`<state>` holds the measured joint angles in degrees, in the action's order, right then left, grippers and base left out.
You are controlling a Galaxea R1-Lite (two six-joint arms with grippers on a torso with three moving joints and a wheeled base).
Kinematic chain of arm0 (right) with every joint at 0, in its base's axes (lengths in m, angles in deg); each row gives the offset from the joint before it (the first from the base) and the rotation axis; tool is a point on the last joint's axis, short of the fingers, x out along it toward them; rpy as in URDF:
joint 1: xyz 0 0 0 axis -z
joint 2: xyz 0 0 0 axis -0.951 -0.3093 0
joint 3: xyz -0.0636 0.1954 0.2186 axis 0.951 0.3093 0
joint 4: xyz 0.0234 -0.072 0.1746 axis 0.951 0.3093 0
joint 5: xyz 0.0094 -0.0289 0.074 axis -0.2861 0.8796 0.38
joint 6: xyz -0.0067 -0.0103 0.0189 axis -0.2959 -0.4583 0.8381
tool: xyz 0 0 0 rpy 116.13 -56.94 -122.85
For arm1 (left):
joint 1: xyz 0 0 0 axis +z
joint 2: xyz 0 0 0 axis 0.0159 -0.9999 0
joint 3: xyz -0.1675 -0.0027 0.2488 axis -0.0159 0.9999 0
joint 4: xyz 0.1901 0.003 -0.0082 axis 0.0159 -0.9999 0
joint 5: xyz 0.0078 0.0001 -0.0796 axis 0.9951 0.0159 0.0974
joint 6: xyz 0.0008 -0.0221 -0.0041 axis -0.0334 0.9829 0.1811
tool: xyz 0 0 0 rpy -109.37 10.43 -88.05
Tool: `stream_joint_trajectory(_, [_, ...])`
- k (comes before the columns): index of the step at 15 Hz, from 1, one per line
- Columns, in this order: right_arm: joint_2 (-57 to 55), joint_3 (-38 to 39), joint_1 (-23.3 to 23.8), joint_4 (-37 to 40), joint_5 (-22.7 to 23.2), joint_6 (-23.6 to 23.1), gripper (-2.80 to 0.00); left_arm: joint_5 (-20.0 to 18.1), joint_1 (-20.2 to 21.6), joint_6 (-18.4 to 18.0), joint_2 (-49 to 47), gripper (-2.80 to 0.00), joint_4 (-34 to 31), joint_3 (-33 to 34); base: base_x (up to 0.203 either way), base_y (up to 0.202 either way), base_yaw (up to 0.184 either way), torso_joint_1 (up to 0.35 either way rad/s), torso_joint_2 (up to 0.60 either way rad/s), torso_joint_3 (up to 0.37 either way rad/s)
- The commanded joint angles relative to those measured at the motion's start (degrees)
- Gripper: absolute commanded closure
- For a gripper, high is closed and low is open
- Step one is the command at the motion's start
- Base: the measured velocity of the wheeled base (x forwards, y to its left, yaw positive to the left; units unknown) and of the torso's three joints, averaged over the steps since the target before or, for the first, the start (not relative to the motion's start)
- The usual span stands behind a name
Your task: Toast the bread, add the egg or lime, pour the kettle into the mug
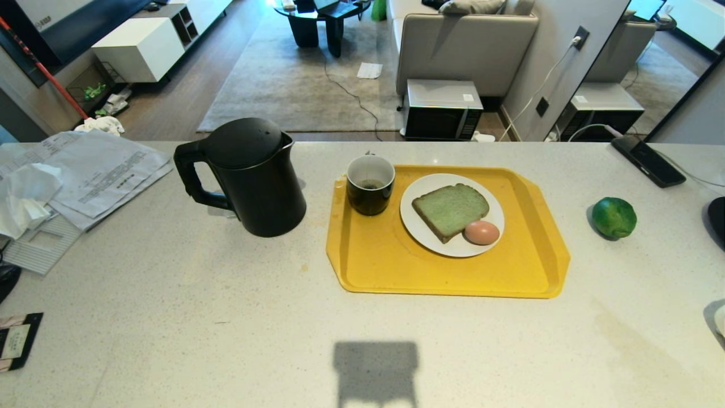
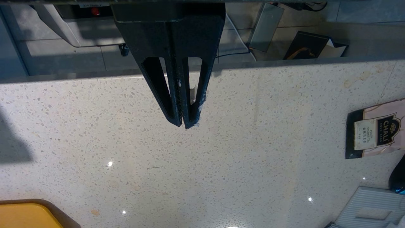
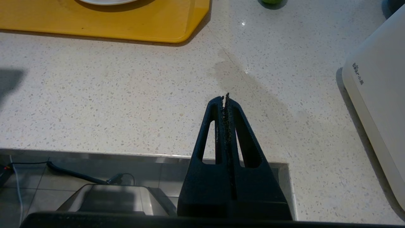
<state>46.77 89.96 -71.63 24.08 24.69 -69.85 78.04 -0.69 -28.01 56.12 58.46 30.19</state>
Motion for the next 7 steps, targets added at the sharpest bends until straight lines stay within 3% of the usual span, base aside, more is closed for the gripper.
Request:
stream_joint_trajectory(1, [0.0,0.01,0.0,-0.04,-0.01,0.09,0.0,-0.02,0.04,-0.04,0.01,0.0,0.01,0.0,0.0,0.0,0.0,0.0,0.0,0.0])
stream_joint_trajectory(7, [0.0,0.0,0.0,-0.04,-0.1,0.09,0.0,-0.02,0.04,-0.04,0.01,0.0,0.01,0.0,0.0,0.0,0.0,0.0,0.0,0.0])
